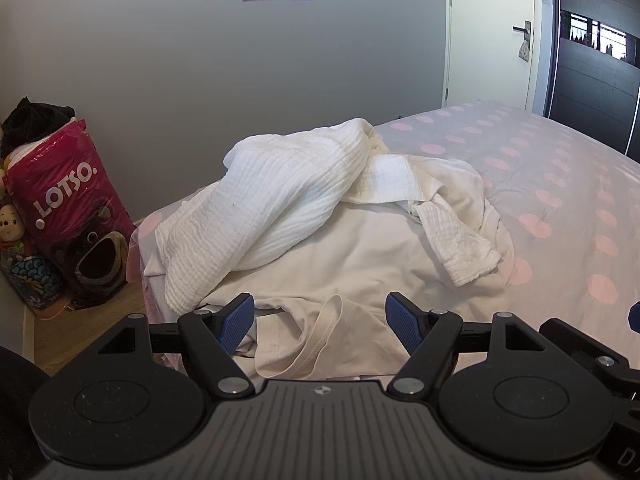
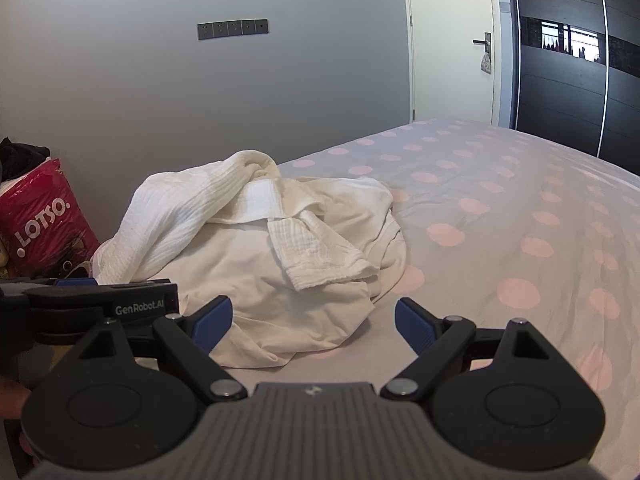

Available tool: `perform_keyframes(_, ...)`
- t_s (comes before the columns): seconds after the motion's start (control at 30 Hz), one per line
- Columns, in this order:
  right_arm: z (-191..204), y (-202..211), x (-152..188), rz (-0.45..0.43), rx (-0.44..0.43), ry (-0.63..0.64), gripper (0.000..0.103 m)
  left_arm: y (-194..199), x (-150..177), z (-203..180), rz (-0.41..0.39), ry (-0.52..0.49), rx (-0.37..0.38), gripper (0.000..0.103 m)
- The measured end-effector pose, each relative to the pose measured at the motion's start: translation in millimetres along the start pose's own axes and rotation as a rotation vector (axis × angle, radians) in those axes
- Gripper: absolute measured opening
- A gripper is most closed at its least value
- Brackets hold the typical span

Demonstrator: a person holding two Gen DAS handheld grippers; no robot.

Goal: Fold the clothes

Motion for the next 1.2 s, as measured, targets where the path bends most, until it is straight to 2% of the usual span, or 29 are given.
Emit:
perform_keyframes(0.17, -7, -4, 4, 0.02, -0.02, -0.032, 0.09, -3, 0, -2, 0.013, -0.005, -0.012, 0.071)
perform_keyframes(0.33, -14, -7, 6, 0.025, -0.019, -0.039, 0.09, -8, -3, -2, 0.031, -0.003, 0.007, 0.071)
perform_keyframes(0.43, -20, -8, 5, 0.021, -0.012, -0.039, 0.09, -16, -8, -1, 0.062, 0.002, 0.023, 0.067)
perform_keyframes(0.53, -28, -9, 5, 0.019, -0.009, -0.051, 0.09, -30, -14, -1, 0.113, -0.025, 0.066, 0.061)
perform_keyframes(0.73, -42, -9, 7, 0.015, 0.01, -0.061, 0.09, -67, -37, 11, 0.164, -0.106, 0.053, 0.061)
perform_keyframes(0.9, -53, -8, 16, 0.027, 0.015, -0.107, 0.09, -108, -54, 17, 0.193, -0.129, 0.088, 0.061)
perform_keyframes(0.97, -57, -10, 21, 0.039, 0.024, -0.111, 0.09, -124, -56, 14, 0.19, -0.16, 0.085, 0.061)
perform_keyframes(1.03, -60, -11, 26, 0.051, 0.032, -0.111, 0.09, -137, -55, 11, 0.174, -0.2, 0.048, 0.061)
perform_keyframes(1.17, -67, -13, 35, 0.071, 0.042, -0.14, 0.09, -143, -58, 15, 0.152, -0.183, 0.028, 0.061)
perform_keyframes(1.2, -68, -14, 37, 0.075, 0.044, -0.145, 0.09, -144, -59, 16, 0.146, -0.179, 0.023, 0.056)
Point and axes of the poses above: each gripper's, at about its wrist camera, not at the fingertips, and y roughly against the way its jaws point, z to its left, x to its underside, the point moved 7 cm from there along -y, roughly the way its jaws point, and after that the axes turned 3 degrees about -x, right-handed, at the moved point
